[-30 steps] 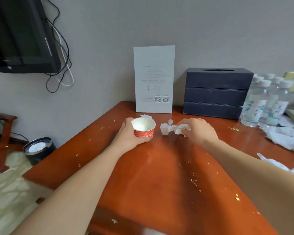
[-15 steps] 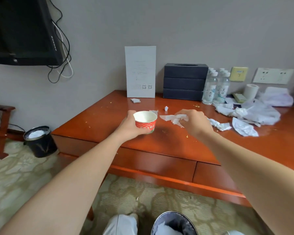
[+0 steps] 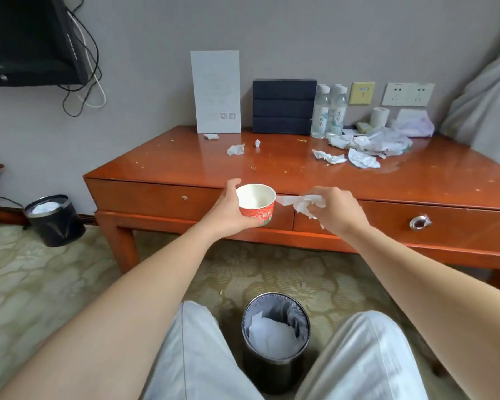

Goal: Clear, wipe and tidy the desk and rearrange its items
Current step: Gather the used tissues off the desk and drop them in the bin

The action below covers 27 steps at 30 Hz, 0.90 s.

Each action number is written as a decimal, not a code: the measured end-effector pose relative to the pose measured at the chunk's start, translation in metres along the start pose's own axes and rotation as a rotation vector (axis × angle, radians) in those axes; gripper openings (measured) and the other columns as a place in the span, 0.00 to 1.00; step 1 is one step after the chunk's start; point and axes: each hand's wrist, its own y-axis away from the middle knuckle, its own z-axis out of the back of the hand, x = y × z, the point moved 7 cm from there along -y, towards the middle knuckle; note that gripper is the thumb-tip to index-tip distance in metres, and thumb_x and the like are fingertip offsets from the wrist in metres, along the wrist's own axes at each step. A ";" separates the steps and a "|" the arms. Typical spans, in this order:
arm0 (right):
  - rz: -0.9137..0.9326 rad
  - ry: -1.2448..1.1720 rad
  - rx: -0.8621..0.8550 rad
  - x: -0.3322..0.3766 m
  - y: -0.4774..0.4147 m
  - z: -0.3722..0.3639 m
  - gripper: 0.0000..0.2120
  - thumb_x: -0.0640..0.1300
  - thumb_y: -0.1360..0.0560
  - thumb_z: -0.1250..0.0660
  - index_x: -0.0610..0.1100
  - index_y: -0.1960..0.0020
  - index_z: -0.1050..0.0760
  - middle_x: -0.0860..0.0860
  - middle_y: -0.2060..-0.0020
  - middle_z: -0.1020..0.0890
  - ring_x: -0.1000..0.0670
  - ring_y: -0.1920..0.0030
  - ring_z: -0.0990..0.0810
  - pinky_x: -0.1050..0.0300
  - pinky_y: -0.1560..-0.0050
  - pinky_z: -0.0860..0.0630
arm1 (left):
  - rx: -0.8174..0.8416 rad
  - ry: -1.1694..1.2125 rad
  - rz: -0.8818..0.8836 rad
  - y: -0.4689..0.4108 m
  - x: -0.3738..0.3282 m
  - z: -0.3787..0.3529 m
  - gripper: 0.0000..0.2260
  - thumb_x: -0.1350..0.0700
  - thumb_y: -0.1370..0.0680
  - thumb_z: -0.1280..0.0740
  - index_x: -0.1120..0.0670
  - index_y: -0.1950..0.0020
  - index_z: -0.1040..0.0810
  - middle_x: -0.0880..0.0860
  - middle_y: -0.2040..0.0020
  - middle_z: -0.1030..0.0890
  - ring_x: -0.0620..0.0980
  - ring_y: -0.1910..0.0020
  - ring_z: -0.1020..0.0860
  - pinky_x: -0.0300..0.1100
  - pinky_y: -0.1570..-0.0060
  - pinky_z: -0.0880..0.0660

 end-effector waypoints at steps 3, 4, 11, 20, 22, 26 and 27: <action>-0.046 -0.008 0.028 -0.017 0.026 -0.013 0.17 0.42 0.26 0.38 0.61 0.45 0.21 0.52 0.62 0.18 0.45 0.61 0.19 0.51 0.57 0.20 | 0.037 -0.084 0.001 0.018 0.010 -0.028 0.47 0.41 0.34 0.21 0.50 0.24 0.45 0.50 0.29 0.37 0.52 0.32 0.33 0.52 0.34 0.28; -0.057 -0.012 0.044 -0.023 0.034 -0.021 0.18 0.42 0.27 0.39 0.62 0.45 0.22 0.53 0.62 0.18 0.45 0.62 0.19 0.52 0.58 0.20 | 0.056 -0.116 0.001 0.023 0.015 -0.038 0.46 0.40 0.34 0.22 0.50 0.26 0.43 0.50 0.31 0.36 0.52 0.34 0.32 0.52 0.36 0.27; -0.146 -0.051 0.181 -0.062 0.055 -0.090 0.15 0.44 0.27 0.38 0.60 0.48 0.21 0.57 0.69 0.18 0.51 0.66 0.20 0.53 0.58 0.20 | 0.154 -0.205 0.045 0.027 0.060 -0.101 0.40 0.40 0.37 0.21 0.51 0.35 0.39 0.51 0.38 0.30 0.55 0.40 0.28 0.54 0.41 0.27; -0.259 -0.019 0.425 -0.116 0.057 -0.202 0.16 0.46 0.24 0.36 0.59 0.39 0.23 0.48 0.51 0.17 0.42 0.48 0.20 0.53 0.55 0.25 | 0.301 -0.228 0.147 0.012 0.143 -0.183 0.42 0.48 0.36 0.19 0.53 0.32 0.41 0.56 0.36 0.32 0.58 0.37 0.31 0.54 0.42 0.27; -0.282 -0.022 0.476 -0.124 0.054 -0.224 0.17 0.45 0.24 0.36 0.59 0.37 0.24 0.47 0.49 0.17 0.42 0.46 0.21 0.54 0.55 0.27 | 0.339 -0.203 0.207 0.011 0.161 -0.197 0.42 0.49 0.36 0.19 0.52 0.32 0.42 0.56 0.36 0.33 0.57 0.38 0.31 0.52 0.43 0.28; -0.322 -0.032 0.565 -0.138 0.048 -0.264 0.17 0.47 0.24 0.35 0.57 0.36 0.25 0.47 0.46 0.17 0.42 0.43 0.21 0.52 0.51 0.24 | 0.380 -0.171 0.277 0.006 0.190 -0.224 0.42 0.51 0.35 0.19 0.55 0.31 0.41 0.57 0.36 0.33 0.59 0.38 0.30 0.52 0.44 0.27; -0.334 -0.035 0.585 -0.141 0.047 -0.274 0.17 0.48 0.25 0.35 0.57 0.36 0.24 0.47 0.46 0.17 0.42 0.44 0.21 0.52 0.50 0.24 | 0.392 -0.166 0.294 0.006 0.197 -0.230 0.42 0.51 0.36 0.19 0.55 0.31 0.41 0.58 0.35 0.33 0.59 0.38 0.29 0.52 0.44 0.27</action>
